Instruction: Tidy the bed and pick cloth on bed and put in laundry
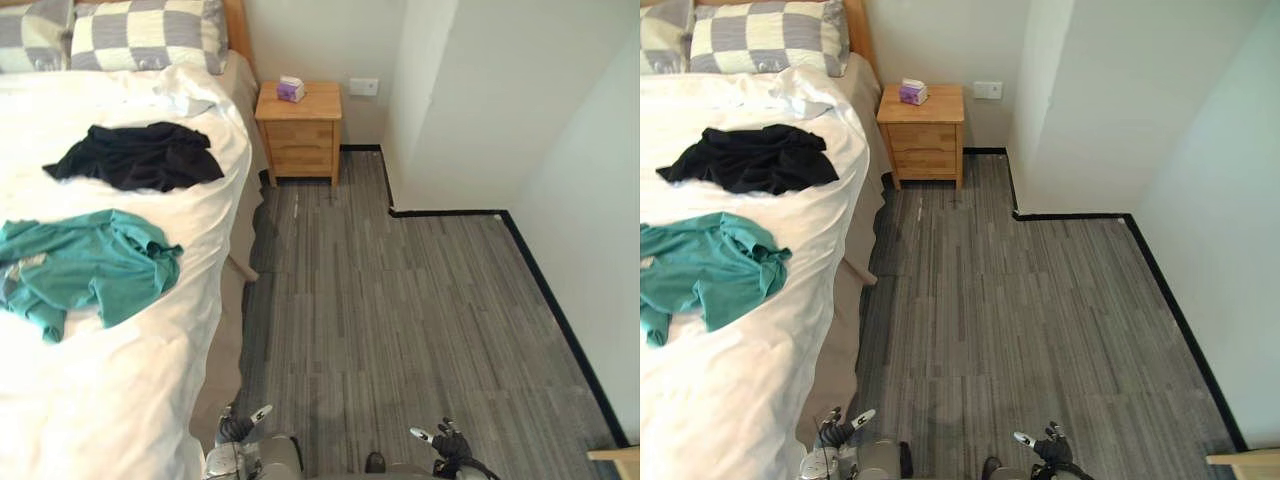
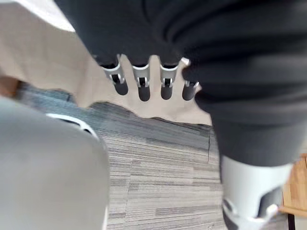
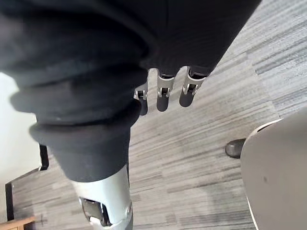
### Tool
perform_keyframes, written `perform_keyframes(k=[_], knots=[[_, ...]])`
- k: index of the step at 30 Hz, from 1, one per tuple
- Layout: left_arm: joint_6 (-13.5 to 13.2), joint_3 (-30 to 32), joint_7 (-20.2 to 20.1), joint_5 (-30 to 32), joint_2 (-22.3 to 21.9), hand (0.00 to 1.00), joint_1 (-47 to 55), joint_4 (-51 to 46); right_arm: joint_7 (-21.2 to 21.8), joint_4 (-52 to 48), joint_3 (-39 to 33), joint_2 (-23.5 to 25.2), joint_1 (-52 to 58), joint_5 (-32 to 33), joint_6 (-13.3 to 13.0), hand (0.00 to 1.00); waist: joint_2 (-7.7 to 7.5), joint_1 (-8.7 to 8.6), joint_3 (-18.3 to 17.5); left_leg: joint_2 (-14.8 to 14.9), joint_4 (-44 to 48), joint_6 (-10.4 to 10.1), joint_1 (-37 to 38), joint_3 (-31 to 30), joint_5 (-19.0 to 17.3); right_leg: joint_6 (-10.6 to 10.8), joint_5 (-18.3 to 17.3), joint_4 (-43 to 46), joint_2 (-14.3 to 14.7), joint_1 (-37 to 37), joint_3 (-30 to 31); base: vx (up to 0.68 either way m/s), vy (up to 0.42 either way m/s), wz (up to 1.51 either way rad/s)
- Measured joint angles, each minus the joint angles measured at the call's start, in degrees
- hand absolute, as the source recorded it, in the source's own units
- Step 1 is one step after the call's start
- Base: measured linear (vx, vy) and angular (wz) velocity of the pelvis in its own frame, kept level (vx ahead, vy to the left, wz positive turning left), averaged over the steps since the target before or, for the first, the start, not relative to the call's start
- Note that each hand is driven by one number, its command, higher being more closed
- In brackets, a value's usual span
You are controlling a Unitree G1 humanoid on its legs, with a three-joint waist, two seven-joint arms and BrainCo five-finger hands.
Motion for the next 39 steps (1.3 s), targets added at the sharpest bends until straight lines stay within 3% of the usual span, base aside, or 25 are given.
perform_keyframes(k=[1, 2, 3, 5, 8, 10, 11, 13, 15, 16, 18, 20, 21, 22, 23, 25, 26, 27, 28, 31, 32, 34, 35, 37, 39], knots=[[0.04, -0.84, -0.01, 0.15, 0.00, 0.00, 0.01, 0.20, 0.01, 0.01, 0.02, -0.16, 0.03, -0.06, 0.02, 0.00, 0.63, -0.18, 0.01, -0.48, -10.16, -0.32, 0.18, -0.85, 3.13, 1.27, -0.83, -0.61, -0.58, 0.87, -0.07, 0.30, 0.221, -0.01], [-0.03, -1.49, -0.01, 0.18, 0.22, 0.00, -0.08, 0.35, -0.03, 0.18, 0.19, -0.40, 0.07, -0.11, 0.17, 0.00, 0.61, -0.15, 0.08, -1.08, -13.31, 1.61, 0.78, -0.67, 9.44, 2.10, -1.69, -1.60, -1.30, 1.85, 0.14, 0.33, 0.244, -0.01], [-0.04, -1.67, -0.07, 0.31, 0.14, 0.00, -0.21, 0.32, -0.04, 0.19, 0.35, -0.49, 0.04, -0.11, 0.23, 0.00, 0.33, 0.03, -0.07, -1.99, -13.53, 2.62, 1.41, -0.47, 10.08, 2.12, -2.11, -2.20, -2.00, 2.27, 0.24, 0.41, 0.244, -0.03], [-0.12, -2.09, -0.03, 0.67, 0.75, 0.00, -1.54, 0.44, 0.19, 0.23, 0.70, -0.13, -0.18, -0.26, 0.21, 0.00, -0.63, 0.60, -0.01, -3.07, -9.22, 5.93, -0.75, -0.17, 7.26, 2.99, -2.87, 2.17, -2.94, 0.76, 0.32, 0.47, 0.218, 0.04], [0.52, -1.88, 0.02, 0.80, 2.09, 0.00, -1.54, 0.50, 0.69, 1.12, 0.38, 0.66, -0.11, -1.63, 0.49, 0.00, -2.63, 0.68, -0.37, -4.90, -8.95, 7.86, 2.87, 1.34, 4.48, 4.17, -3.58, 10.86, -4.86, -1.21, 3.99, 0.48, 0.213, -0.07], [1.00, -2.14, 0.05, 1.62, 2.30, 0.00, -1.33, 0.97, 1.36, 0.80, 0.41, 0.67, -0.21, -2.49, 0.43, 0.00, -2.82, 0.58, -0.53, -5.29, -10.49, 8.50, 6.11, 1.96, 2.77, 8.56, -3.20, 23.19, -5.02, -5.55, 7.03, 0.38, 0.135, -0.27], [1.57, -2.68, 0.03, 2.16, 2.65, 0.00, -1.25, 1.52, 1.45, -0.73, 0.43, 1.02, -0.37, -2.46, 0.47, 0.00, -3.69, -0.91, -0.50, -6.04, -12.33, 8.73, 9.99, 2.08, 1.02, 13.32, 0.75, 38.29, -5.03, -11.40, 10.04, 0.50, 0.135, -0.06], [2.18, -3.51, 0.10, 2.40, 3.30, 0.00, -0.97, 1.88, 1.54, -1.76, 0.46, 1.36, -0.28, -2.38, 0.47, 0.00, -3.92, -1.52, -0.10, -6.57, -14.50, 8.94, 15.52, 1.64, -0.48, 12.61, 1.82, 51.90, -5.39, -16.08, 9.23, 0.49, 0.084, 0.04], [2.51, -5.05, 0.23, 2.37, 3.41, 0.00, -1.33, 1.84, 1.84, -3.55, 0.53, 1.24, -0.26, -2.28, 0.36, 0.00, -3.17, -2.76, 0.39, -5.56, -18.49, 9.02, 24.02, -0.55, -1.65, 4.71, -4.08, 60.96, -5.43, -21.03, 0.32, 0.56, -0.016, 0.31], [2.65, -5.73, 0.35, 2.33, 3.35, 0.00, -2.14, 1.83, 1.98, -4.66, 0.52, 1.08, -0.50, -2.21, 0.17, 0.00, -2.23, -3.32, 0.95, -3.58, -19.94, 8.72, 26.96, -2.03, -1.93, 2.09, -7.03, 58.57, -3.89, -23.38, -4.47, 0.52, -0.081, 0.48], [2.65, -6.10, 0.48, 2.31, 3.22, 0.00, -3.24, 1.78, 2.03, -5.27, 0.69, 0.59, -1.01, -1.98, -0.41, 0.00, -1.05, -4.45, 1.66, -0.82, -19.84, 8.64, 28.62, -3.10, -1.96, 0.14, -8.76, 49.74, -1.30, -26.83, -8.29, 0.46, -0.131, 0.56], [2.43, -6.26, 1.17, 2.27, 3.01, 0.00, -4.01, 1.47, 1.69, -6.18, 0.74, 0.13, -1.23, -1.96, -1.09, 0.00, -0.62, -5.28, 1.83, 1.22, -19.17, 7.81, 29.65, -5.27, -1.80, -0.14, -5.51, 31.03, 1.94, -29.86, -8.44, 0.62, -0.216, 0.63], [2.15, -6.24, 1.29, 2.27, 2.95, 0.00, -4.34, 1.30, 1.19, -6.21, 0.74, 0.13, -0.97, -1.95, -1.14, 0.00, -1.01, -5.60, 1.73, 1.88, -19.04, 3.96, 31.16, -6.02, -2.11, -1.46, 2.76, 15.84, 3.69, -29.45, -5.83, 0.68, -0.282, 0.72], [2.12, -5.84, 1.30, 2.31, 3.09, 0.00, -4.27, 1.42, 1.17, -6.28, 0.51, 0.13, -0.70, -1.39, -1.17, 0.00, -1.47, -6.30, 1.59, 2.87, -17.50, 0.20, 32.71, -7.82, -4.11, -3.64, 18.20, 6.25, 5.02, -27.54, -2.75, 0.67, -0.267, 0.45], [2.27, -5.22, 1.51, 2.26, 1.77, 0.00, -4.97, 2.04, 1.10, -5.68, 0.41, -0.59, -2.51, -1.34, -1.07, 0.00, 1.36, -5.69, 1.90, 5.10, -16.15, -0.33, 32.19, -8.15, -4.50, -3.93, 18.73, 6.05, 7.02, -26.65, -4.06, 0.49, -0.182, 0.17], [1.22, -4.92, 1.29, 2.33, 1.29, 0.00, -6.90, 2.00, 0.99, -3.63, -1.33, -0.03, -5.81, -1.34, -0.86, 0.00, 0.90, -5.53, 3.19, 3.30, -21.00, -0.20, 31.06, -11.44, -1.73, -4.26, 10.26, 16.63, 5.15, -29.99, -3.05, 0.38, -0.223, 0.12], [0.84, -3.67, 1.56, 2.31, 0.07, 0.00, -6.11, 2.01, 1.16, -2.82, -1.42, 0.13, -5.06, -0.97, -0.76, 0.00, 1.01, -5.55, 3.20, 3.42, -18.96, -1.35, 32.43, -11.39, 2.36, -4.04, 5.09, 23.25, 5.05, -29.52, -3.17, 0.45, -0.298, 0.24], [0.66, -3.23, 1.65, 2.31, -0.04, 0.00, -5.14, 1.99, 1.24, -2.97, -1.22, 0.34, -4.78, -0.87, -0.67, 0.00, 0.95, -5.59, 2.80, 3.80, -16.40, -1.99, 32.39, -11.74, 3.22, -3.79, 2.66, 24.92, 5.03, -28.74, -3.20, 0.44, -0.212, 0.14], [0.46, -1.63, 1.60, 2.30, -0.62, 0.00, -3.50, 2.00, 1.35, -3.89, 0.08, -0.25, -4.15, -1.46, -0.72, 0.00, 1.68, -5.77, 2.54, 4.60, -8.97, -1.93, 30.72, -13.54, 4.41, -3.77, -0.28, 25.05, 5.31, -25.83, -3.89, 0.54, -0.213, 0.29], [0.44, 3.12, 1.54, 2.18, -2.71, 0.00, -0.73, 1.12, 0.95, -5.93, 1.89, -0.92, -1.84, -3.62, -0.53, 0.00, 2.85, -4.30, 3.20, 8.49, 18.48, -2.44, 17.85, -14.26, 19.17, -4.95, -3.19, 18.11, 8.10, -16.26, -6.34, 0.42, -0.140, 0.24], [0.49, 3.10, 1.53, 2.21, -1.98, 0.00, -0.64, 1.42, 0.59, -6.26, 2.98, -1.07, -1.17, -4.75, -0.55, 0.00, 3.17, -3.64, 3.24, 10.38, 28.21, -2.05, 12.57, -12.61, 15.59, -6.01, -3.73, 14.71, 8.99, -11.72, -6.59, 0.45, -0.109, 0.18], [0.39, 3.31, 1.50, 1.57, -1.65, 0.00, -0.32, 0.85, -0.15, -6.21, 3.89, -0.87, -0.49, -5.58, -0.59, 0.00, 2.05, -2.70, 3.69, 11.17, 33.14, -1.65, 6.83, -8.50, 10.23, -6.44, -4.41, 10.34, 8.97, -5.52, -7.59, 0.46, -0.112, 0.25], [0.07, 3.11, 1.55, 1.45, -1.63, 0.00, -0.38, -0.20, -0.26, -5.80, 4.13, -0.89, 0.05, -6.74, -0.60, 0.00, 1.85, -1.96, 3.75, 10.95, 31.92, -0.92, 4.00, -5.10, 5.87, -5.48, -4.23, 7.76, 8.54, -1.52, -8.59, 0.44, -0.087, 0.30], [-0.35, 2.85, 1.49, 1.15, -1.23, 0.00, -0.69, -0.75, -0.28, -4.35, 4.32, -0.95, -0.18, -7.17, -0.50, 0.00, 1.56, -1.03, 3.76, 9.24, 26.35, -0.60, 0.97, -0.61, 2.04, -4.74, -4.67, 4.91, 7.57, 2.65, -9.72, 0.49, -0.017, 0.36], [-0.68, 1.55, 1.55, 1.07, -0.95, 0.00, -1.02, -0.98, -0.15, -3.47, 5.37, -1.01, -0.38, -8.60, 0.02, 0.00, 0.87, -0.59, 3.48, 5.10, 10.02, 0.04, -0.77, 8.25, 1.98, -2.31, -6.19, 1.97, 5.63, 6.87, -12.61, 0.50, 0.043, 0.55]])
